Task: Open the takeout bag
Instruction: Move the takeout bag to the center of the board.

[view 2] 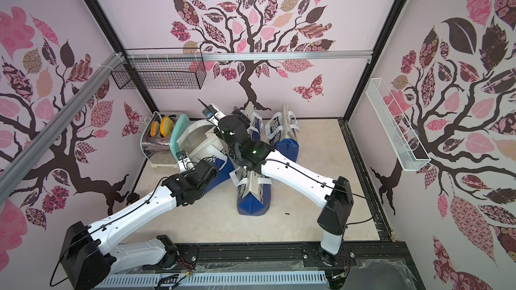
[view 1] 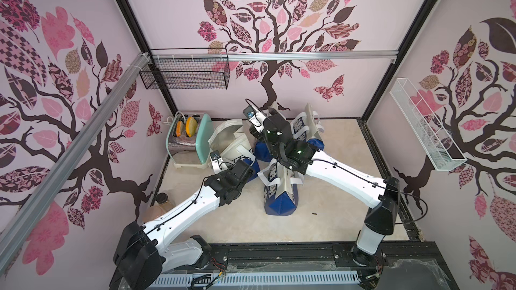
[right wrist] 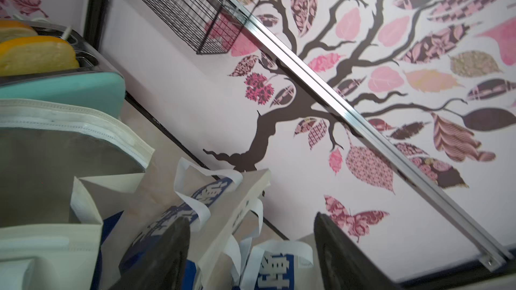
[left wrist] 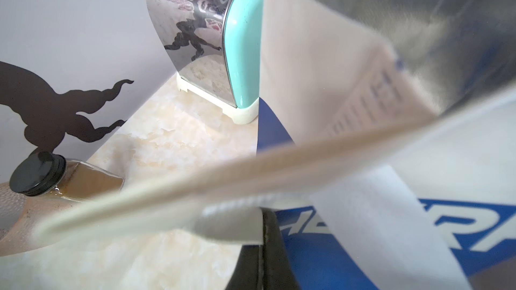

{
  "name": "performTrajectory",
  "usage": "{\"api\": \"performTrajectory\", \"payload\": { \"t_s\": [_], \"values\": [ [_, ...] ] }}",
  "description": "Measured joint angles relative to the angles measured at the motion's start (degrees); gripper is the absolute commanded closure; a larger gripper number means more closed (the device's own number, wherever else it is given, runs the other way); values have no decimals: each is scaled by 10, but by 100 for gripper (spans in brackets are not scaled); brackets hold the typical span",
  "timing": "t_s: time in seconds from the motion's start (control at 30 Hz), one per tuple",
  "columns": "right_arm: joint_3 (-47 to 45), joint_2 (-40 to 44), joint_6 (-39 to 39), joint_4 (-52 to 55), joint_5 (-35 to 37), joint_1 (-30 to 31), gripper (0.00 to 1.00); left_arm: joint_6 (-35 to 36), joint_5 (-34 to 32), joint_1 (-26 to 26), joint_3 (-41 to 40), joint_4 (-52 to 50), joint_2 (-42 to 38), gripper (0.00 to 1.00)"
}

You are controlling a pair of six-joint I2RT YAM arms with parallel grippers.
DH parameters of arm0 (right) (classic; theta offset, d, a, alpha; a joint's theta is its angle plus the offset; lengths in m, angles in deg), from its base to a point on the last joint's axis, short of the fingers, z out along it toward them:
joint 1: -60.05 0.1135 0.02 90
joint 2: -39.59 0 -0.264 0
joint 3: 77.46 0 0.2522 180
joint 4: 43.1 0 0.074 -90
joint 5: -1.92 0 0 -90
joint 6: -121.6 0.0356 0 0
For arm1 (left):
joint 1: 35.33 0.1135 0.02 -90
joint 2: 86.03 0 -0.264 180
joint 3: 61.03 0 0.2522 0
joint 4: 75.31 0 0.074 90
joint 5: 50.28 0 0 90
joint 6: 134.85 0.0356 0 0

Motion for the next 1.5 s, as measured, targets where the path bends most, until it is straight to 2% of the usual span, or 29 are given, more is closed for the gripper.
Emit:
{"api": "performTrajectory", "payload": {
  "t_s": [0.2,0.47,0.53,0.8,1.03,1.23,1.43,1.5],
  "values": [
    [-85,108,88,75,53,0,30,-41,-47,4,54,-41,46,100],
    [-171,203,136,121,85,1,31,-108,-123,12,106,-82,118,100],
    [-181,214,136,123,89,1,31,-95,-142,12,110,-65,127,100],
    [-217,233,136,123,88,1,31,30,-202,13,109,84,133,100],
    [-236,245,148,127,66,1,31,47,-252,21,111,153,177,100],
    [-259,273,155,142,46,1,31,4,-247,30,111,174,235,100],
    [-275,300,166,153,28,1,28,-54,-209,30,111,158,256,100],
    [-277,302,170,160,19,1,27,-66,-194,30,114,150,259,96]
  ]
}}
